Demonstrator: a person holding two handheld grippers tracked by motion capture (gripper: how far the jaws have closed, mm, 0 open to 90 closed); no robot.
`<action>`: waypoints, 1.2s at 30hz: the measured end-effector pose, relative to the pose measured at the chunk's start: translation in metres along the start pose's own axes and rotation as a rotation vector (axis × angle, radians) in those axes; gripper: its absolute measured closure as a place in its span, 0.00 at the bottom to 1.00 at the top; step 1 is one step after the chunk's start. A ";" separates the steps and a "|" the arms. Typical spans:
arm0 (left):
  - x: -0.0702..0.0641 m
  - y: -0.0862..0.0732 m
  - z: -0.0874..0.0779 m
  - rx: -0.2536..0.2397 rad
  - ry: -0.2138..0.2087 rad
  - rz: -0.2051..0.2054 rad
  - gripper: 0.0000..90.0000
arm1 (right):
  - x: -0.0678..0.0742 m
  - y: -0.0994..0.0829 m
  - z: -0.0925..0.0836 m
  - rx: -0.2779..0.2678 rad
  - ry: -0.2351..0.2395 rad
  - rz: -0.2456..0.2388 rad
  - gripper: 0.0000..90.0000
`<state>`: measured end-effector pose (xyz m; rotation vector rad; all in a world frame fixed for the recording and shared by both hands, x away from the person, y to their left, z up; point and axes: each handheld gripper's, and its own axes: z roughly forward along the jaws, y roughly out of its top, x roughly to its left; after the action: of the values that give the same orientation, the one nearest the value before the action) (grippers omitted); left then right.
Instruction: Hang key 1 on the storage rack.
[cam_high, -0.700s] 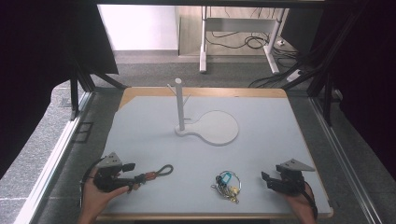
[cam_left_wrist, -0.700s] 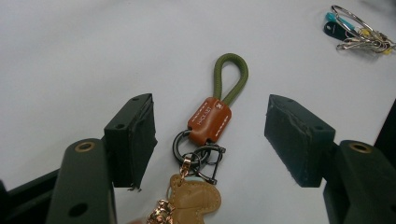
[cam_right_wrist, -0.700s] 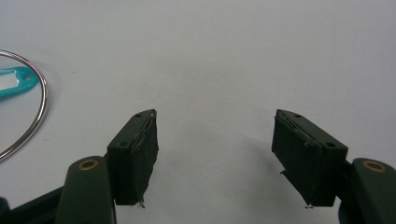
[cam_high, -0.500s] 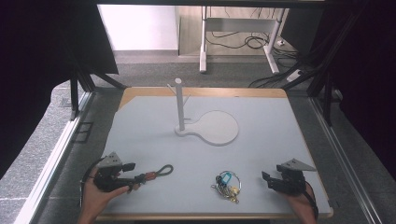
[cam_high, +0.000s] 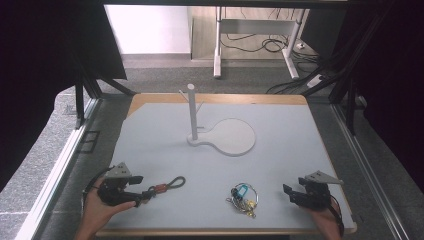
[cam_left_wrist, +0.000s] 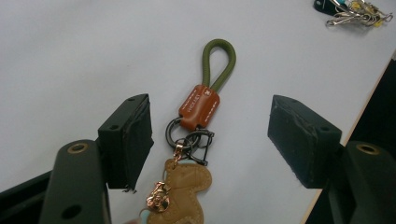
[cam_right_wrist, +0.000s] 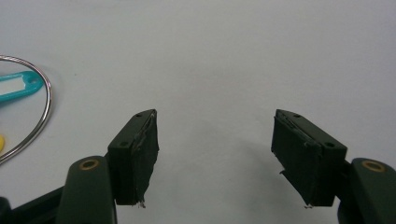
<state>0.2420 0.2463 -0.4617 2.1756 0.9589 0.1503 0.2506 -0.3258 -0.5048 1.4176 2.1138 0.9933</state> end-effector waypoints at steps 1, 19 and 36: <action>0.000 0.000 0.000 0.000 0.000 0.000 0.35 | 0.000 0.000 0.000 0.000 0.000 0.000 0.35; 0.000 0.041 0.028 0.285 -0.072 0.195 0.43 | -0.002 -0.002 0.001 0.014 0.010 0.002 0.35; -0.005 0.066 0.077 0.570 -0.056 0.343 0.52 | -0.001 -0.003 0.003 0.022 0.012 -0.007 0.35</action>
<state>0.3066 0.1681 -0.4718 2.8442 0.6347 -0.0300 0.2513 -0.3263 -0.5089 1.4175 2.1431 0.9813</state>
